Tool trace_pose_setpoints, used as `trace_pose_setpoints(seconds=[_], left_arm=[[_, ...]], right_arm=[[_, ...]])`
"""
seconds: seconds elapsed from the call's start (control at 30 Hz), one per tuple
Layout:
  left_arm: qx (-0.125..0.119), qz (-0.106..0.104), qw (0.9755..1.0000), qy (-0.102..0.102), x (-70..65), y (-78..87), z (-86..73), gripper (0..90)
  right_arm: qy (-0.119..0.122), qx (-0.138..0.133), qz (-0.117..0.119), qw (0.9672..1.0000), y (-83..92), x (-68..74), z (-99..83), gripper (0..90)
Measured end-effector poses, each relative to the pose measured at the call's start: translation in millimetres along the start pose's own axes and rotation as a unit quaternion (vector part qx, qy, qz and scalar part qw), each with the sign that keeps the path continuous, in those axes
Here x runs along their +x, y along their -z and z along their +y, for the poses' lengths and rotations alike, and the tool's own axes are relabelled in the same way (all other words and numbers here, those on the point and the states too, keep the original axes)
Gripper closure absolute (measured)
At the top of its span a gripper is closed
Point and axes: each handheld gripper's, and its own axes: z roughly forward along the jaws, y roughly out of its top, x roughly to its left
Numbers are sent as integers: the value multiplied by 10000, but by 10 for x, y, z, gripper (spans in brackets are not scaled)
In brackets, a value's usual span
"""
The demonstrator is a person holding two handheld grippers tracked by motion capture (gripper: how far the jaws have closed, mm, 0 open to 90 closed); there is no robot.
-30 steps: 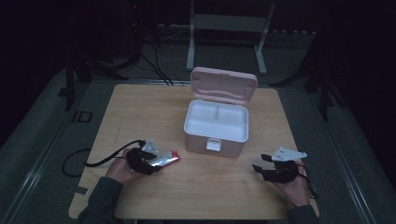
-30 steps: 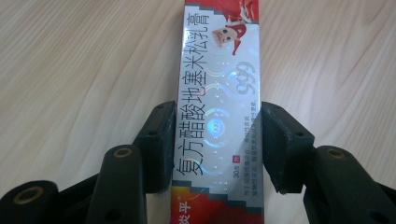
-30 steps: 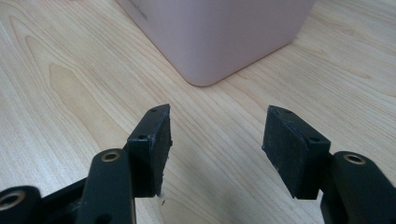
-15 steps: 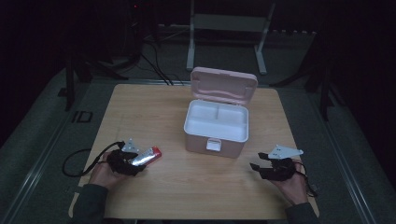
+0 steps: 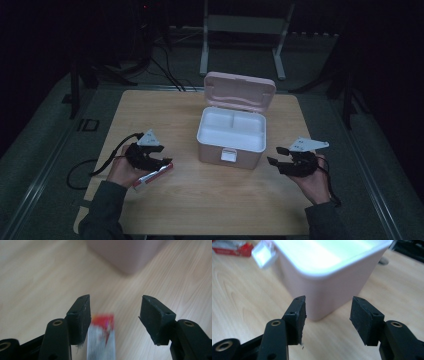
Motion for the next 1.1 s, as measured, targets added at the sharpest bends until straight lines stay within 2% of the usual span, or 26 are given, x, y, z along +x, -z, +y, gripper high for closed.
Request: trace_pose_setpoints(seconds=[0.23, 0.37, 0.47, 0.53, 0.83, 0.93, 1.1], left_arm=[[-386, 6, 9992, -37, -34, -52, 544, 410], [-578, -181, 9981, 86, -11, -168, 740, 404], [-504, -196, 9984, 140, 12, -293, 828, 400], [-449, -250, 9986, 162, 25, -382, 880, 396], [-276, -600, 9961, 583, 85, -674, 952, 407], [-178, -602, 9955, 705, 74, -694, 955, 415], [-96, -570, 9953, 776, 15, -642, 930, 424]], right_arm=[[-85, -171, -22, 9998, 8, -118, 318, 458], [-291, -225, 149, 9992, -83, -170, 413, 451], [-304, -126, 157, 9993, -194, -169, 457, 441], [-357, -48, 131, 9993, -264, -177, 475, 440], [-504, 298, 5, 9983, -437, -217, 477, 448], [-671, 328, 84, 9972, -426, -252, 484, 481], [-547, 337, 63, 9979, -445, -261, 497, 501]])
